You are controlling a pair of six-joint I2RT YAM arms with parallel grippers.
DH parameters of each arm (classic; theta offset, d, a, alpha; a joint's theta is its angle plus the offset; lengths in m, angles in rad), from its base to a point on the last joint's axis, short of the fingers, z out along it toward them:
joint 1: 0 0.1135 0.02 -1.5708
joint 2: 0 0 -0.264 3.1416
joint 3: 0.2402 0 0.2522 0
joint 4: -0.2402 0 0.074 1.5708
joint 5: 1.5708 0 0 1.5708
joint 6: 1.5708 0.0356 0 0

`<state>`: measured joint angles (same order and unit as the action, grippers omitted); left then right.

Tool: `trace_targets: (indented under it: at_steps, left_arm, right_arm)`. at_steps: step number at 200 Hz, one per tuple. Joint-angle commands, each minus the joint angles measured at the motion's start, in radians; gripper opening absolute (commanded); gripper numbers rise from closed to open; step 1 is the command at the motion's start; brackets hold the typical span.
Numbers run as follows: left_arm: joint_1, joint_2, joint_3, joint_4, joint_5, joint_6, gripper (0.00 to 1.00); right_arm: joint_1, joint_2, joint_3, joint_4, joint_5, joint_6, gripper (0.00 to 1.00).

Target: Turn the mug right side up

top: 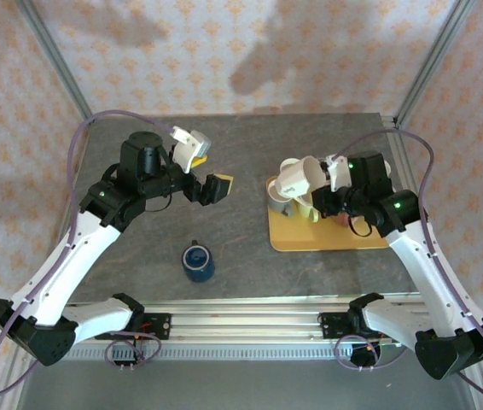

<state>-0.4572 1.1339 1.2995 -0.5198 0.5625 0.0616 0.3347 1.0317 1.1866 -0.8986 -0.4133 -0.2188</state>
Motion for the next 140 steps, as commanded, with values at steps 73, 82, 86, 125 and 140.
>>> trace_targets:
  at_steps: [73, 82, 86, 125, 140]
  left_arm:
    - [0.004, 0.023, -0.110, -0.020, -0.131, -0.021, 1.00]
    - [0.003, 0.029, -0.110, -0.029, -0.150, -0.028, 1.00]
    - [0.003, 0.033, -0.110, -0.032, -0.154, -0.027, 1.00]
    - [0.003, 0.051, -0.127, -0.050, -0.147, -0.032, 1.00]
    - [0.004, 0.059, -0.128, -0.054, -0.126, -0.043, 1.00]
  right_arm:
    - [0.083, -0.107, -0.193, -0.017, 0.031, -0.581, 0.00]
    - [0.092, -0.100, -0.208, -0.007, 0.060, -0.605, 0.00]
    - [0.097, -0.097, -0.214, -0.002, 0.074, -0.617, 0.00]
    - [0.108, -0.096, -0.266, 0.085, 0.134, -0.658, 0.00]
    - [0.109, -0.095, -0.278, 0.109, 0.141, -0.661, 0.00]
